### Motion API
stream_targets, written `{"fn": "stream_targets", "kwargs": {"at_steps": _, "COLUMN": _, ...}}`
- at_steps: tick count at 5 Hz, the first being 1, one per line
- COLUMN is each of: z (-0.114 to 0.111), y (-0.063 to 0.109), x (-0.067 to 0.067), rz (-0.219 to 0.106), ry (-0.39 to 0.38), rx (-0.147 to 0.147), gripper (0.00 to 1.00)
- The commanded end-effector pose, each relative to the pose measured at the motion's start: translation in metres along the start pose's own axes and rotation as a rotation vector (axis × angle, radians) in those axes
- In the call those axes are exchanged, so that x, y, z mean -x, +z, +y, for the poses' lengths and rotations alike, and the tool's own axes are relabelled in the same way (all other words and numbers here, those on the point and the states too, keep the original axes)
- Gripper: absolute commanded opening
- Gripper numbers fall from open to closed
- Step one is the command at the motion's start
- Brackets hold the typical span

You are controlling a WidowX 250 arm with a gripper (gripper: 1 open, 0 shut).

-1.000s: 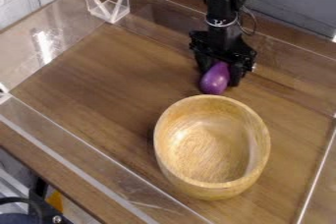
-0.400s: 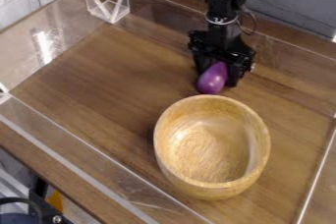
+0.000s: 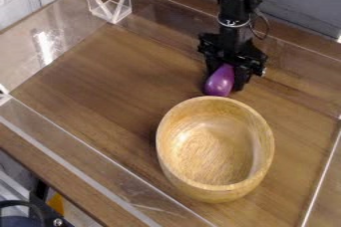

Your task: Remove the purple eggplant from inside the brown bowl and put it on the table

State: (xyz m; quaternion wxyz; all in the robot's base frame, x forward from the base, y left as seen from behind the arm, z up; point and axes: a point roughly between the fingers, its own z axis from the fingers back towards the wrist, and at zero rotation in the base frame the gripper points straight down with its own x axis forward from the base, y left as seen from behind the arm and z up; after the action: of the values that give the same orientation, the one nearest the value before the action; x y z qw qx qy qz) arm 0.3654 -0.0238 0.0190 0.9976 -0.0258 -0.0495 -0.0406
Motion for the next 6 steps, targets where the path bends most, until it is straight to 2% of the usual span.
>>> {"fn": "stream_targets", "kwargs": {"at_steps": 1, "z": 0.002, "y": 0.007, "x": 0.006, "rz": 0.006, "ry": -0.079, "rx": -0.003, "gripper": 0.00}}
{"fn": "stream_targets", "kwargs": {"at_steps": 3, "z": 0.022, "y": 0.011, "x": 0.005, "rz": 0.053, "ry": -0.207, "rx": -0.003, "gripper": 0.00}}
{"fn": "stream_targets", "kwargs": {"at_steps": 5, "z": 0.006, "y": 0.028, "x": 0.008, "rz": 0.095, "ry": -0.203, "rx": -0.005, "gripper": 0.00}}
{"fn": "stream_targets", "kwargs": {"at_steps": 6, "z": 0.008, "y": 0.030, "x": 0.011, "rz": 0.112, "ry": -0.224, "rx": 0.001, "gripper": 0.00}}
